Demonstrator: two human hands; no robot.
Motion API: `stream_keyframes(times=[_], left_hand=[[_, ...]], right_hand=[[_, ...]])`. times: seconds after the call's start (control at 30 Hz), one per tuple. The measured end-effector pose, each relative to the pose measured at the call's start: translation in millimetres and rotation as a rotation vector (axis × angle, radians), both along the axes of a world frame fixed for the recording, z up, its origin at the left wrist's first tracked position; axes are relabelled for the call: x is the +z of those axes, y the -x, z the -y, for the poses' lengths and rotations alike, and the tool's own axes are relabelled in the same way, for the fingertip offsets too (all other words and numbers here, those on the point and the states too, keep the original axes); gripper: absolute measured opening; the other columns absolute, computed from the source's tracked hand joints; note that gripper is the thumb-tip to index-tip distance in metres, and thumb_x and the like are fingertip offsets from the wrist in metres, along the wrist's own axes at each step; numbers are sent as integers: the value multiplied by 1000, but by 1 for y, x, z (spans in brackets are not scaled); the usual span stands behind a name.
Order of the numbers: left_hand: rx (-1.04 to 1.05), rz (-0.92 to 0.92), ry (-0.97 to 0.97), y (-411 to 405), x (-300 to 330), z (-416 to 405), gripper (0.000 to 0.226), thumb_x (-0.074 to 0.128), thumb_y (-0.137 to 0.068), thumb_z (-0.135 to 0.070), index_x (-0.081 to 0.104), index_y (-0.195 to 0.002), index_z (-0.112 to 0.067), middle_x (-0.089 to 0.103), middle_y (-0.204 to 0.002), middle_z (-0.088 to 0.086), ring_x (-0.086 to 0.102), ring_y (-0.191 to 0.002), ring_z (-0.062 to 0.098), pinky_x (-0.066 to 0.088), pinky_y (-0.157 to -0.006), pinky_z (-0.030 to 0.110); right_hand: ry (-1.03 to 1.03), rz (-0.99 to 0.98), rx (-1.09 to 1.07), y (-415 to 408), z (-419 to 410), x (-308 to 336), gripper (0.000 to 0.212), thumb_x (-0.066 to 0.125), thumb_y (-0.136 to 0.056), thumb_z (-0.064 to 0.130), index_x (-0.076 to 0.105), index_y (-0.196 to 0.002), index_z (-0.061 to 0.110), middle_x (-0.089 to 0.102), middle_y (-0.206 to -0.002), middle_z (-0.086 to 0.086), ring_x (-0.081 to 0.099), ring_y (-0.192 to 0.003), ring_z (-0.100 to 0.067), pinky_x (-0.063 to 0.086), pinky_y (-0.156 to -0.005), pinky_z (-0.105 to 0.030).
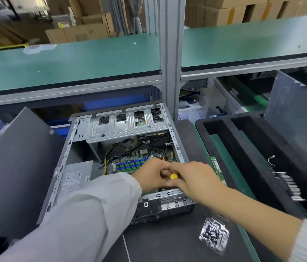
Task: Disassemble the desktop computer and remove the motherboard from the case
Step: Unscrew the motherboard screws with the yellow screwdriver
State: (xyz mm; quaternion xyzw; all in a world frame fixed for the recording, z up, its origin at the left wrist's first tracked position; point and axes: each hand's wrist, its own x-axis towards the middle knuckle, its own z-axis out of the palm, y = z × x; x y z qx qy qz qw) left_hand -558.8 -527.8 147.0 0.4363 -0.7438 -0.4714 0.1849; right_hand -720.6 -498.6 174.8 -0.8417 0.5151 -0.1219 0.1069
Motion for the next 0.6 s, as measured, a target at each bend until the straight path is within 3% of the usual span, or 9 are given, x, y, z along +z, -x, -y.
stream_keyframes(times=[0.17,0.23,0.33,0.43,0.53,0.6], left_hand=[[17,-5,54,6,-3,-1,14,72,-78,0,69,-87,-10,69,-69,-9,51,-56,-7,42,-59,13],[10,-30,31,8,-4,-3,22,70,-77,2,67,-89,-17,67,-70,-14,51,-58,-4,43,-61,15],[-39,-87,-66,6,-2,-1,21,65,-79,7,62,-95,-7,62,-74,1,49,-67,16,44,-66,25],[-92,-83,-118,3,1,2,16,63,-81,8,62,-93,-3,56,-74,10,45,-68,20,42,-65,27],[-79,-84,-142,3,-2,3,10,65,-82,4,60,-91,4,50,-75,13,40,-70,22,39,-68,36],[-58,-60,-135,4,-5,2,12,66,-82,2,63,-93,3,52,-76,14,40,-71,20,40,-69,36]], right_hand=[[-77,-14,13,5,5,5,32,57,-88,47,51,-119,41,50,-74,10,56,-85,-18,34,-64,-27],[-118,-18,26,6,6,9,39,60,-88,44,49,-125,44,41,-64,13,53,-81,-17,36,-65,-27],[-169,-8,36,8,9,10,45,65,-86,39,49,-127,45,35,-54,18,40,-66,-5,32,-58,-24],[-211,16,51,7,12,11,34,67,-84,37,56,-116,44,37,-50,16,34,-53,1,25,-50,-15],[-207,-29,61,9,8,15,18,65,-84,42,55,-98,36,38,-55,15,40,-58,-4,24,-50,-17],[-146,-126,43,9,6,15,29,58,-84,54,46,-92,29,39,-62,14,44,-67,-10,28,-53,-23]])
